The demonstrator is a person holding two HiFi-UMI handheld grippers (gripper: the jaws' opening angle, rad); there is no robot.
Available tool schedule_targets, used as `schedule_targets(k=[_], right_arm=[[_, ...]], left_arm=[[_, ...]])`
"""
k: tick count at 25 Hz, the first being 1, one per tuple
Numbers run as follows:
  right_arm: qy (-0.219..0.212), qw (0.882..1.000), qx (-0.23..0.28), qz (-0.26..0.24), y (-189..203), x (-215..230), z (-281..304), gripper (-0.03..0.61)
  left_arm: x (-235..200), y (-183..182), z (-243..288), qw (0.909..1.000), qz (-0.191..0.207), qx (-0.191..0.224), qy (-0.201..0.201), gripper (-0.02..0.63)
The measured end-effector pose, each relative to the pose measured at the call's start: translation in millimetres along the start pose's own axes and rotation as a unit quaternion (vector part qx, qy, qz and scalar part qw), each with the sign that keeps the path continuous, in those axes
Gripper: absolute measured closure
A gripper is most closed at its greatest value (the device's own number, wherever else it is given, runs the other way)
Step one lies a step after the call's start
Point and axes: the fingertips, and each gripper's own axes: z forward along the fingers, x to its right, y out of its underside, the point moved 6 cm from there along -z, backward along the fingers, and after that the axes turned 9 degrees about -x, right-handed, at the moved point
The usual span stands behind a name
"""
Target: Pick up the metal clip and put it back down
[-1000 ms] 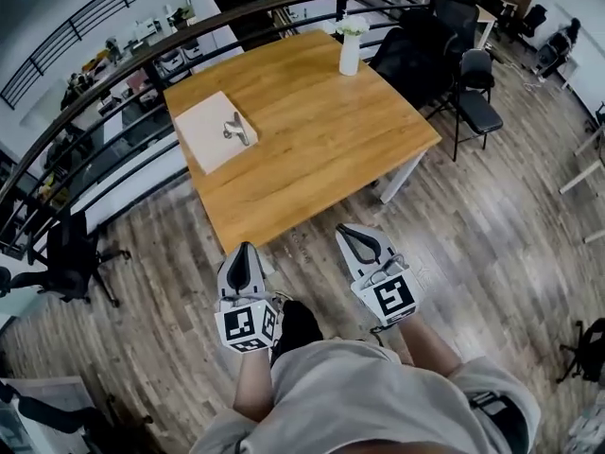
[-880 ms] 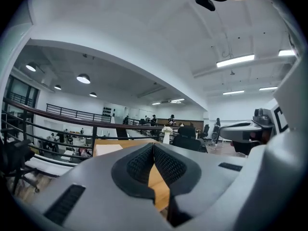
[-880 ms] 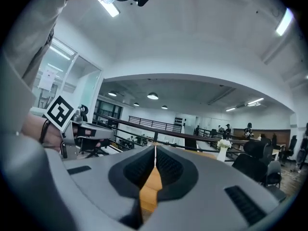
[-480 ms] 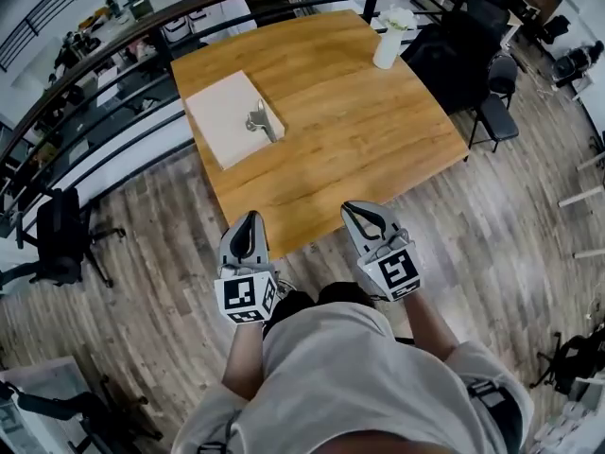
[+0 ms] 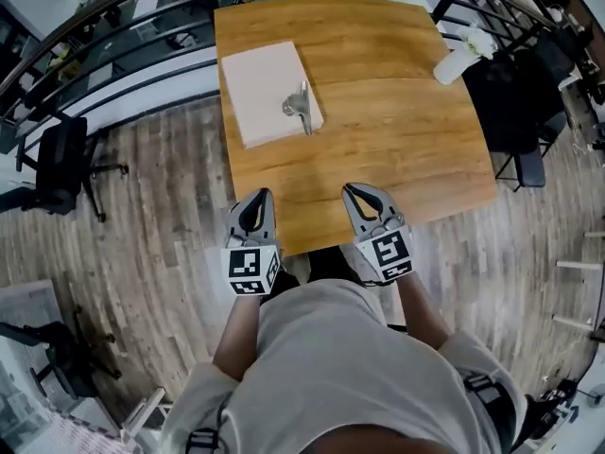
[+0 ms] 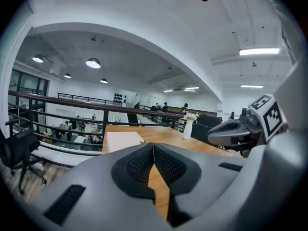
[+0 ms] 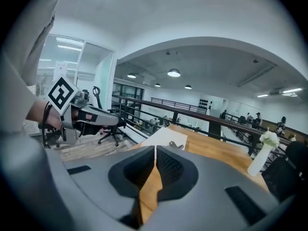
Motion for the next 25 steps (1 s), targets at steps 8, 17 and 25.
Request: schedule_targets(k=[8, 17, 25], right_arm=[[-0.081, 0.995, -0.014, -0.049, -9, 53, 87, 0.551], [-0.172, 0.982, -0.048, -0.062, 0, 70, 176, 0.551], [-0.166, 0.982, -0.047, -0.082, 4, 90, 227, 0.55]], left_arm=[[-12, -4, 54, 0.9974, -0.02, -0.035, -0.06, 0.589], [-22, 13, 86, 0.987, -0.057, -0.096, -0.115, 0.589], [-35, 37, 116, 0.9767, -0.094, -0.13, -0.142, 0.589]])
